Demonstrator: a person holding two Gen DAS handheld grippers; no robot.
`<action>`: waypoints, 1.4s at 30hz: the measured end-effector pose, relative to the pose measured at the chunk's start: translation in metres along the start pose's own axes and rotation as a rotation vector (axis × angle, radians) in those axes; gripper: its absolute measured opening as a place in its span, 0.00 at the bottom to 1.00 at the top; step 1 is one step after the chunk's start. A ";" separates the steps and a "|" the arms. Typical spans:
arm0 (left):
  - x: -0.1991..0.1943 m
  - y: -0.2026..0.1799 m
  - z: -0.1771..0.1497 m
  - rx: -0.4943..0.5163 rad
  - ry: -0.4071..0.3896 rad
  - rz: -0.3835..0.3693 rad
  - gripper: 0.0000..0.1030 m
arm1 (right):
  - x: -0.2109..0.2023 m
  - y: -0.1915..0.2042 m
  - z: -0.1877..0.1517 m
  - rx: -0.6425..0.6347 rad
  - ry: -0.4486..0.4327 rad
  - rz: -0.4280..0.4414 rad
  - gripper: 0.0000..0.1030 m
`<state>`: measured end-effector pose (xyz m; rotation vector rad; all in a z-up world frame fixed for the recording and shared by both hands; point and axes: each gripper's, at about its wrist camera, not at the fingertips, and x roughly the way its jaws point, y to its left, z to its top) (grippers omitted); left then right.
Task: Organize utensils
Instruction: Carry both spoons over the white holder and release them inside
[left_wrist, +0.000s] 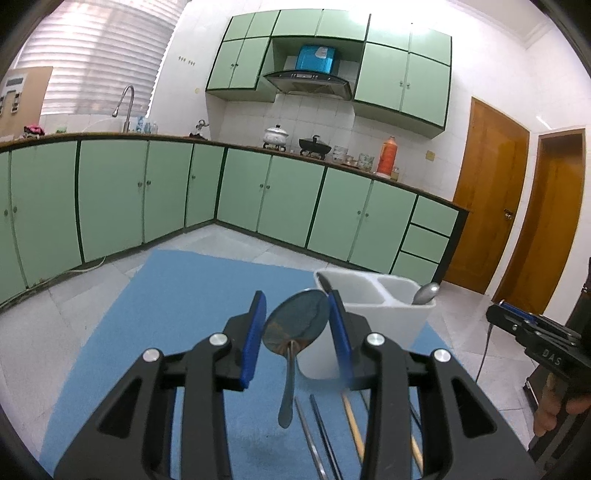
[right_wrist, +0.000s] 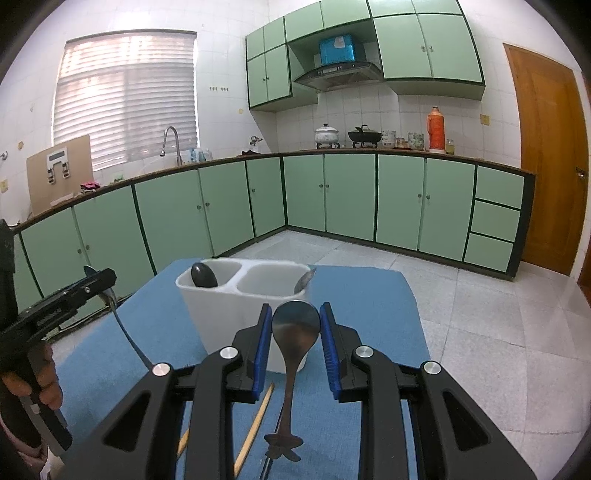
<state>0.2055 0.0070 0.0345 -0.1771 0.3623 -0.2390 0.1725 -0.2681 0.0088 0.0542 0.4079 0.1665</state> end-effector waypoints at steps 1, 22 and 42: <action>-0.002 -0.003 0.003 0.001 -0.007 -0.007 0.32 | -0.001 0.000 0.004 -0.001 -0.007 0.002 0.25; 0.033 -0.062 0.094 0.021 -0.168 -0.110 0.32 | 0.028 0.008 0.110 0.013 -0.213 0.052 0.25; 0.114 -0.044 0.039 0.043 0.033 -0.080 0.33 | 0.110 0.001 0.052 0.041 -0.081 0.062 0.26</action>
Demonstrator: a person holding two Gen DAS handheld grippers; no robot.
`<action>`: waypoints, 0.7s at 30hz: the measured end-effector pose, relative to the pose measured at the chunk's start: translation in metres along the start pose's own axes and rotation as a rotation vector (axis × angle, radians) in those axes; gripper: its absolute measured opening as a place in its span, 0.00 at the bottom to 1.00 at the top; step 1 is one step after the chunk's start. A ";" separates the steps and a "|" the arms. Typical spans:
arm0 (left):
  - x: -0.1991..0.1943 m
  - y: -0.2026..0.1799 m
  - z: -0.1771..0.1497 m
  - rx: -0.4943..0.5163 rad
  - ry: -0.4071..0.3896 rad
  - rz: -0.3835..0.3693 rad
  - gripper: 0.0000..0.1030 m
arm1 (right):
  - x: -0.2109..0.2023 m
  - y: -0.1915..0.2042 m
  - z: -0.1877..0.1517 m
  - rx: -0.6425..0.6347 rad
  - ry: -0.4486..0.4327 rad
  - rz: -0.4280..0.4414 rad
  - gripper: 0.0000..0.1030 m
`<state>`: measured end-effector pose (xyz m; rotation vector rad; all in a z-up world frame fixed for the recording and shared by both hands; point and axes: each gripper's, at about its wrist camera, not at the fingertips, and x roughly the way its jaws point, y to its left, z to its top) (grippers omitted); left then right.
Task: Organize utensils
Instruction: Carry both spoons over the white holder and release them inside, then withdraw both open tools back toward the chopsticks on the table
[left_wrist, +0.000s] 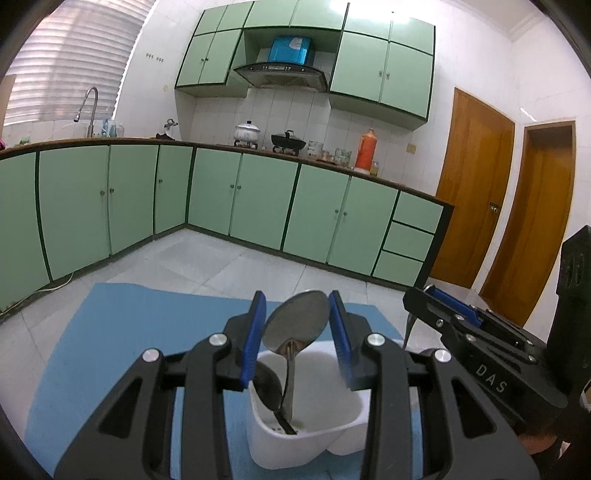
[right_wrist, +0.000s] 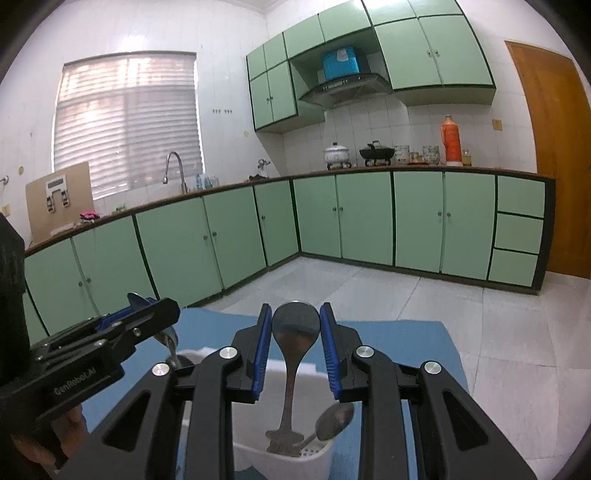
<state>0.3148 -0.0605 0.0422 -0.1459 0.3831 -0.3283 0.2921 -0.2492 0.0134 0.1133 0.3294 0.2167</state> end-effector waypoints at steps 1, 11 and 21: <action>0.001 0.000 -0.001 0.003 0.004 0.003 0.33 | 0.000 -0.001 -0.002 0.002 0.005 0.003 0.26; -0.019 0.002 -0.002 0.004 -0.026 0.012 0.48 | -0.025 -0.002 0.002 0.008 -0.036 -0.008 0.43; -0.090 0.004 -0.017 0.052 -0.094 0.061 0.86 | -0.095 -0.003 -0.014 -0.009 -0.105 -0.113 0.84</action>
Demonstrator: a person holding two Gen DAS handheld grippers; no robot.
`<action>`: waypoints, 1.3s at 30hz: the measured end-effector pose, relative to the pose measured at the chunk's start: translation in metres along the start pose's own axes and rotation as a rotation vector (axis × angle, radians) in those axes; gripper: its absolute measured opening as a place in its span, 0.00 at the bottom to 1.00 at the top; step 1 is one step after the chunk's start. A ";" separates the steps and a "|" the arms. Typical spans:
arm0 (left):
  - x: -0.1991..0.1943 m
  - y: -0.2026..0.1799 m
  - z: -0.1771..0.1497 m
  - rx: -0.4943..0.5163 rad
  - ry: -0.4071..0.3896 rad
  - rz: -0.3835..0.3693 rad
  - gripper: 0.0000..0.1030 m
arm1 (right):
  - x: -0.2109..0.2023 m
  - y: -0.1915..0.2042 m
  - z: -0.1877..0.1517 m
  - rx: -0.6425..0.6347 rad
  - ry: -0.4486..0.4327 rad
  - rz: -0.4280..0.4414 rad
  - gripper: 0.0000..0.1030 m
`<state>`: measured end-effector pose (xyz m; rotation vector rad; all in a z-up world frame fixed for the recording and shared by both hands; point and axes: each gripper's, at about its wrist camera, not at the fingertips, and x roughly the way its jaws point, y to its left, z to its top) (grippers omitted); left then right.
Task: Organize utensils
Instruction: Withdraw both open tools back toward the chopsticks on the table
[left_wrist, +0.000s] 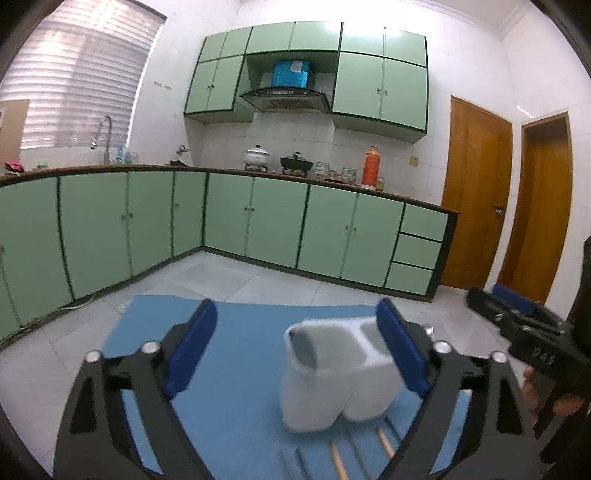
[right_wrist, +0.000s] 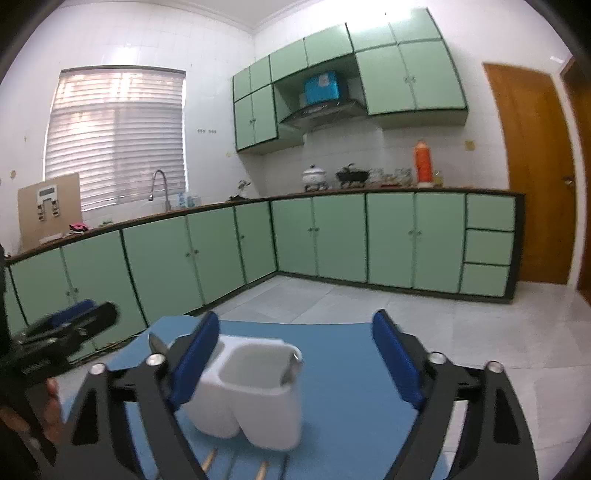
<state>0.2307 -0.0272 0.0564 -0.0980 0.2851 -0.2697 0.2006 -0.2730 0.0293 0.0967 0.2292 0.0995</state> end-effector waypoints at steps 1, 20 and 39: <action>-0.007 0.001 -0.003 0.002 0.003 0.001 0.87 | -0.009 0.000 -0.004 -0.004 -0.001 -0.013 0.85; -0.115 0.000 -0.131 -0.007 0.241 0.089 0.90 | -0.114 0.000 -0.117 0.092 0.148 -0.101 0.90; -0.154 -0.023 -0.187 0.045 0.286 0.113 0.79 | -0.154 0.020 -0.159 0.063 0.184 -0.117 0.90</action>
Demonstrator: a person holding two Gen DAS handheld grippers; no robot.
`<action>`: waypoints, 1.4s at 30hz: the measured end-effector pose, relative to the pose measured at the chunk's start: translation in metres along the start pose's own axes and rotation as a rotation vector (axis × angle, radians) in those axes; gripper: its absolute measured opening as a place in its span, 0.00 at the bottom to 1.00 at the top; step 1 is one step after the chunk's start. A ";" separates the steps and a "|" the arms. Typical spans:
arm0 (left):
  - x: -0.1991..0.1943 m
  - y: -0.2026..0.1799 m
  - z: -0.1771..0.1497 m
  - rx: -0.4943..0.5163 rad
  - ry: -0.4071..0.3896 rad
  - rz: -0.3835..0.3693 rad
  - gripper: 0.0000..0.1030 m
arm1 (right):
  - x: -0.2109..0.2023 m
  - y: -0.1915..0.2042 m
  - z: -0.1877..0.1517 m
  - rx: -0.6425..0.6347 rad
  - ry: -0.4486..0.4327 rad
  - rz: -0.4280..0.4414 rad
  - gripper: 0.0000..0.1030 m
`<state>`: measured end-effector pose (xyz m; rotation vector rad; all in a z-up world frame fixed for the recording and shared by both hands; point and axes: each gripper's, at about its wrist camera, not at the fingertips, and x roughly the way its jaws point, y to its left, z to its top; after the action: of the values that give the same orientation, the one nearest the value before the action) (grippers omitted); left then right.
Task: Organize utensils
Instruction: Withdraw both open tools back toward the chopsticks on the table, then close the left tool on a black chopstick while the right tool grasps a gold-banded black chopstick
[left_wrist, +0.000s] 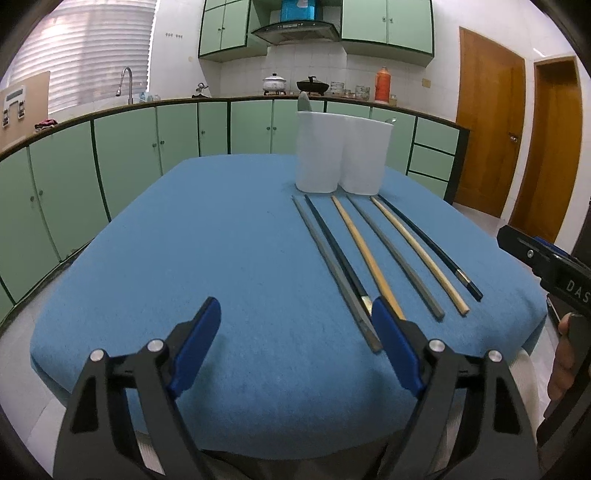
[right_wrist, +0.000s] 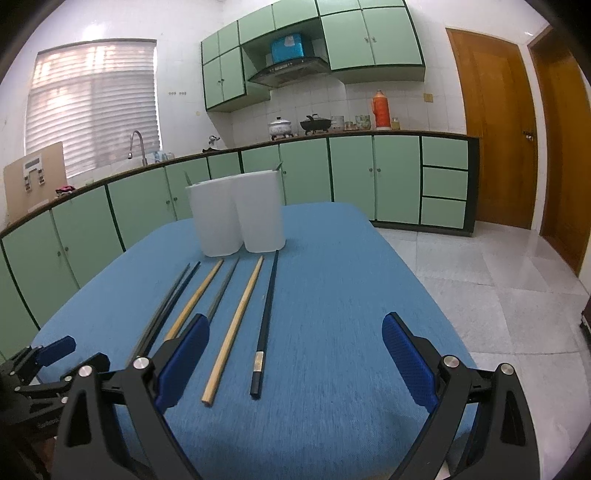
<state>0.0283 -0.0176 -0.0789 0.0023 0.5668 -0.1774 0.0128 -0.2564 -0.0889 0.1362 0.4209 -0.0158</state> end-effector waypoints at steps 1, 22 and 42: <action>0.001 -0.002 0.000 0.000 0.002 -0.002 0.79 | -0.001 0.001 0.000 -0.003 0.000 -0.001 0.90; 0.010 0.000 -0.005 -0.031 0.036 0.032 0.78 | -0.007 0.004 -0.004 -0.016 -0.007 0.001 0.90; 0.016 -0.026 -0.018 0.026 -0.024 -0.009 0.38 | 0.011 0.019 -0.032 -0.077 0.021 0.029 0.45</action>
<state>0.0274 -0.0453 -0.1010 0.0223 0.5406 -0.1937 0.0105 -0.2331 -0.1202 0.0672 0.4399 0.0305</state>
